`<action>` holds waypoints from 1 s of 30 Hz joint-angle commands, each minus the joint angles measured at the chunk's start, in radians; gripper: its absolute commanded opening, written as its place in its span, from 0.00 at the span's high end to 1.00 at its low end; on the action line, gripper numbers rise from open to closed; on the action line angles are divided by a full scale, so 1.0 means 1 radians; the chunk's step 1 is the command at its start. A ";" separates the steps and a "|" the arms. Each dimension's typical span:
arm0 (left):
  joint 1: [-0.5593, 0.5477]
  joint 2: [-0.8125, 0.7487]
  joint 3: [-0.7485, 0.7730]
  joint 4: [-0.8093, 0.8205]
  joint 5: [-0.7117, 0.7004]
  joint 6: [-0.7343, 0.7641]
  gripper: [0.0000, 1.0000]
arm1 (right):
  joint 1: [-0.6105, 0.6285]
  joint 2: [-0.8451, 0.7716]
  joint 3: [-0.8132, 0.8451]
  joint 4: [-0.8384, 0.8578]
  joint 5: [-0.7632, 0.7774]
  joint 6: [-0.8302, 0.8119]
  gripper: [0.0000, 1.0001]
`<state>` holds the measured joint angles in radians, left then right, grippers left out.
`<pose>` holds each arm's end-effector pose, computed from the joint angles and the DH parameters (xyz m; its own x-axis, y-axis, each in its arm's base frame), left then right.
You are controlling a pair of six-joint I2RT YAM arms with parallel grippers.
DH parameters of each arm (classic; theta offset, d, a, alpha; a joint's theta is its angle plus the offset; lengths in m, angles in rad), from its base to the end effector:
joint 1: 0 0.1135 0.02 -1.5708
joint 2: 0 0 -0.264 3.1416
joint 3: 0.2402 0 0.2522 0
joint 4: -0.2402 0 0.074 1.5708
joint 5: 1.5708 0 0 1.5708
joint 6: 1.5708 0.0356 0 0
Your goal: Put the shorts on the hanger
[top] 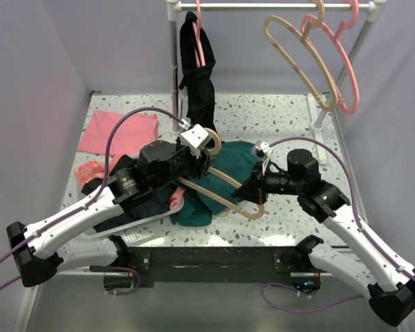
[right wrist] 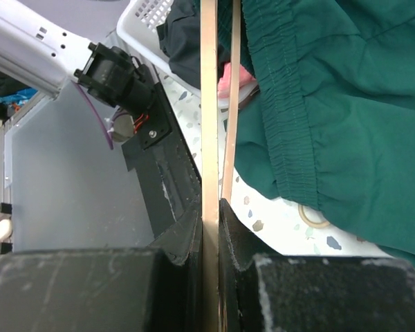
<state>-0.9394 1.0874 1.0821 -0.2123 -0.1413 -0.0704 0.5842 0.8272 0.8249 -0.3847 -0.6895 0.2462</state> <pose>0.1512 -0.1982 0.3824 -0.1776 0.1249 -0.9761 0.7073 0.7059 -0.0383 0.1379 0.1184 0.3290 -0.5288 -0.1242 -0.8396 -0.8126 0.3598 0.4586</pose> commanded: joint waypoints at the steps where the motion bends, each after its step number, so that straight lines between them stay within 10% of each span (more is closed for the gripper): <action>1: -0.012 0.006 -0.013 0.105 -0.148 -0.028 0.54 | 0.017 -0.007 0.020 0.098 0.038 -0.001 1.00; 8: -0.022 0.032 -0.022 0.152 -0.176 -0.020 0.99 | 0.026 -0.022 0.005 0.106 0.110 0.024 1.00; 18: -0.025 -0.001 -0.037 0.160 -0.211 -0.002 1.00 | 0.028 -0.163 -0.007 0.021 0.601 0.171 0.42; 23: -0.025 -0.046 -0.054 0.165 -0.204 0.004 1.00 | 0.026 -0.174 -0.027 -0.061 0.820 0.326 0.39; 30: -0.025 -0.116 -0.083 0.172 -0.135 0.008 1.00 | 0.026 -0.085 -0.167 0.128 0.661 0.360 0.39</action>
<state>-0.9638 1.0370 1.0107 -0.1165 -0.2985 -0.1101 0.6079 0.7017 0.7357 -0.3702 0.0128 0.5564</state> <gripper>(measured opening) 0.228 0.613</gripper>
